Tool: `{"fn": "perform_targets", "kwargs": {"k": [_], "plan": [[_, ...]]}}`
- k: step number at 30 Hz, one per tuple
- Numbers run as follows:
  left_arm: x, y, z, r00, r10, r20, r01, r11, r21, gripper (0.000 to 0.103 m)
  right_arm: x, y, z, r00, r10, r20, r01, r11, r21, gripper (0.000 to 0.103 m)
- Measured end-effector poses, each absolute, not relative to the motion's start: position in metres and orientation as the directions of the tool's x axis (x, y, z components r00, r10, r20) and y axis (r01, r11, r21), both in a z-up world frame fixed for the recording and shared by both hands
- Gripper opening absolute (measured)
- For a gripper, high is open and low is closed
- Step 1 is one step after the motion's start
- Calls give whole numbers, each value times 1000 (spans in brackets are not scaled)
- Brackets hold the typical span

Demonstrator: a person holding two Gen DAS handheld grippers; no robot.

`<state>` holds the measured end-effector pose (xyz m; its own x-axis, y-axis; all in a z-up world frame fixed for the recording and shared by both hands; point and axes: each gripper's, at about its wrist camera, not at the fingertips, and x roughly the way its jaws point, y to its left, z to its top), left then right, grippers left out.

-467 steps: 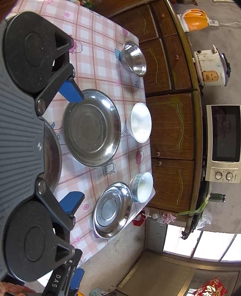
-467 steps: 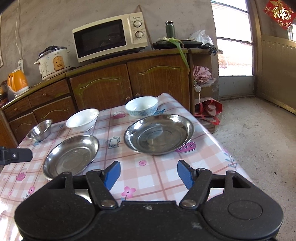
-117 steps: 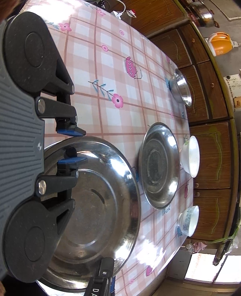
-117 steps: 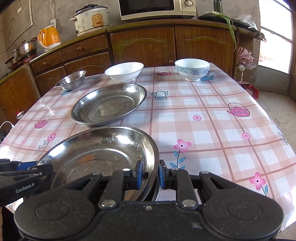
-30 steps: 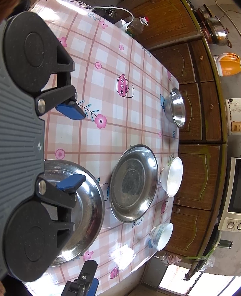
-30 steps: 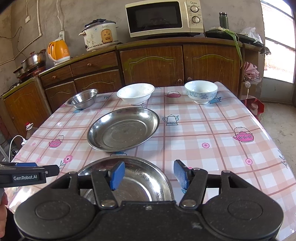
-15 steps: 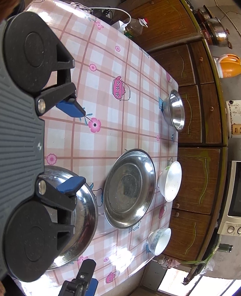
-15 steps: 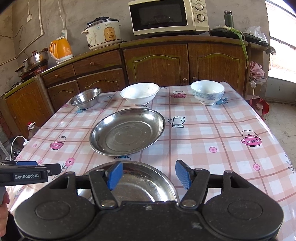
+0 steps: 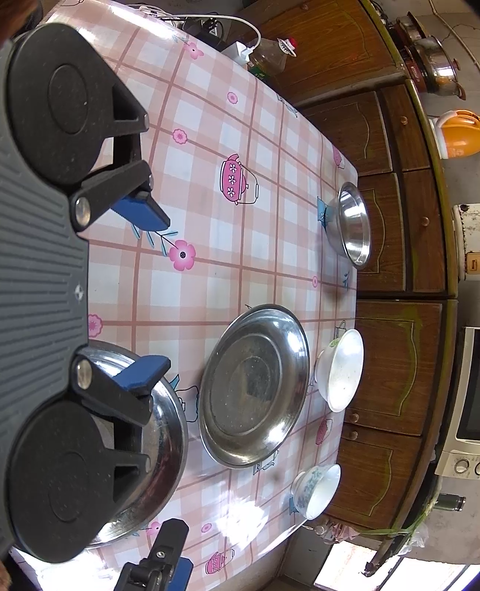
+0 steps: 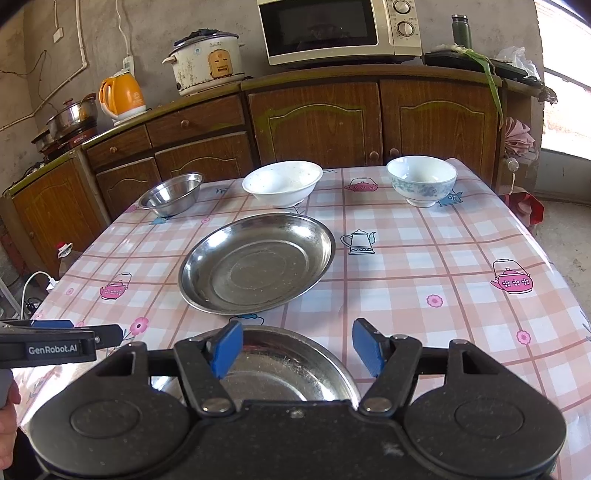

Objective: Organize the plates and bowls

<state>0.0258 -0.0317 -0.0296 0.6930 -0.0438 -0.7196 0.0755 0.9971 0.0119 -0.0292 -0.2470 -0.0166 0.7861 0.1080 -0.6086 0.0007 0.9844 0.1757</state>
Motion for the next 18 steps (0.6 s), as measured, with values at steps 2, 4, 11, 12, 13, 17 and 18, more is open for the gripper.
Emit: {"fn": "perform_targets", "kwargs": {"k": [2, 4, 11, 12, 13, 17, 18], "plan": [[27, -31, -30, 692, -41, -721, 73, 997, 13, 76, -27, -247, -18, 784, 110, -611, -1, 984, 177, 79], [29, -31, -30, 691, -39, -722, 71, 997, 14, 77, -25, -247, -18, 783, 112, -612, -3, 984, 177, 79], [32, -31, -29, 690, -35, -723, 70, 997, 19, 78, -19, -251, -19, 782, 116, -612, 0, 982, 187, 79], [33, -31, -29, 690, -34, -723, 70, 997, 21, 78, -18, -251, -20, 783, 116, -612, 1, 982, 188, 79], [33, -32, -29, 690, -33, -723, 71, 997, 22, 78, -17, -252, -20, 783, 116, -611, 2, 982, 189, 79], [38, -33, -29, 691, -32, -722, 73, 997, 26, 80, -15, -254, -20, 783, 117, -611, 3, 982, 191, 79], [38, -33, -29, 690, -32, -723, 74, 997, 27, 80, -15, -254, -20, 783, 117, -611, 3, 982, 191, 80]]}}
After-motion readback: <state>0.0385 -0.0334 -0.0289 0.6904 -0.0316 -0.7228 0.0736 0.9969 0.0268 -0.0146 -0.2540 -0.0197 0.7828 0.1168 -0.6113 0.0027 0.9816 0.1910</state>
